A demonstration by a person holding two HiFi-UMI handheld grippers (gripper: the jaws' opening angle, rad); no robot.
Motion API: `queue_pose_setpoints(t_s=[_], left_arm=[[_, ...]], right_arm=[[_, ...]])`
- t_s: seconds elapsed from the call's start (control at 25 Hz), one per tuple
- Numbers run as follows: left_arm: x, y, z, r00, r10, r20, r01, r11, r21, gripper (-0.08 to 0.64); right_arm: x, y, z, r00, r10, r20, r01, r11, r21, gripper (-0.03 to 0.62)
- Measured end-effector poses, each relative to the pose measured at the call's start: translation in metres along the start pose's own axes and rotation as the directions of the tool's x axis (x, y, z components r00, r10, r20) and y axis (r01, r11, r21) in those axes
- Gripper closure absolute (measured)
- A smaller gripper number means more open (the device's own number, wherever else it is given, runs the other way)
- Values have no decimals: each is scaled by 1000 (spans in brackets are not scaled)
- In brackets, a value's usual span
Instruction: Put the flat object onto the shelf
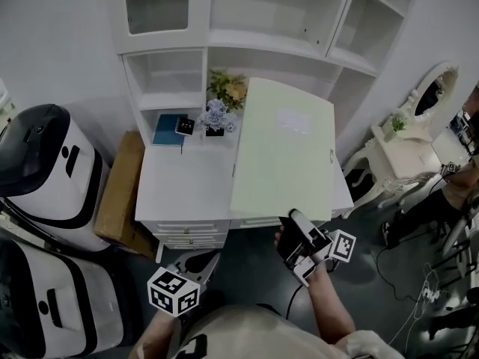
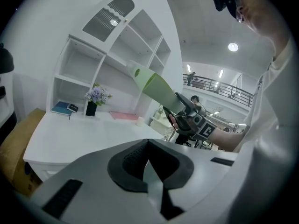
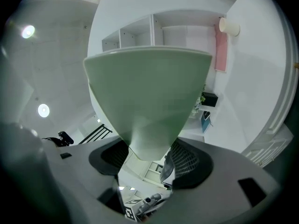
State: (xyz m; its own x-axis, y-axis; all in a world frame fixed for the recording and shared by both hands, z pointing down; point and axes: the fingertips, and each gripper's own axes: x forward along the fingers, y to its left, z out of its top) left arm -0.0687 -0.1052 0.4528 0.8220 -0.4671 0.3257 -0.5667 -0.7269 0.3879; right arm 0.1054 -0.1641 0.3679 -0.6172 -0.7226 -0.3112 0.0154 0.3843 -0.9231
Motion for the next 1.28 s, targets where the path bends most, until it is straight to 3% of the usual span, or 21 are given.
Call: queue_pose_setpoints(t_s=[0.36, 1.0, 1.28], left_arm=[[14, 10, 12, 1000, -18, -14, 18, 1000, 3, 546], [67, 6, 43, 993, 110, 32, -109, 994, -19, 546], [73, 8, 53, 994, 98, 41, -98, 995, 2, 546]], right_arm=[[22, 6, 15, 1000, 6, -13, -6, 999, -31, 299], [58, 14, 80, 980, 121, -155, -124, 992, -9, 299], [79, 27, 99, 976, 123, -180, -135, 989, -58, 299]])
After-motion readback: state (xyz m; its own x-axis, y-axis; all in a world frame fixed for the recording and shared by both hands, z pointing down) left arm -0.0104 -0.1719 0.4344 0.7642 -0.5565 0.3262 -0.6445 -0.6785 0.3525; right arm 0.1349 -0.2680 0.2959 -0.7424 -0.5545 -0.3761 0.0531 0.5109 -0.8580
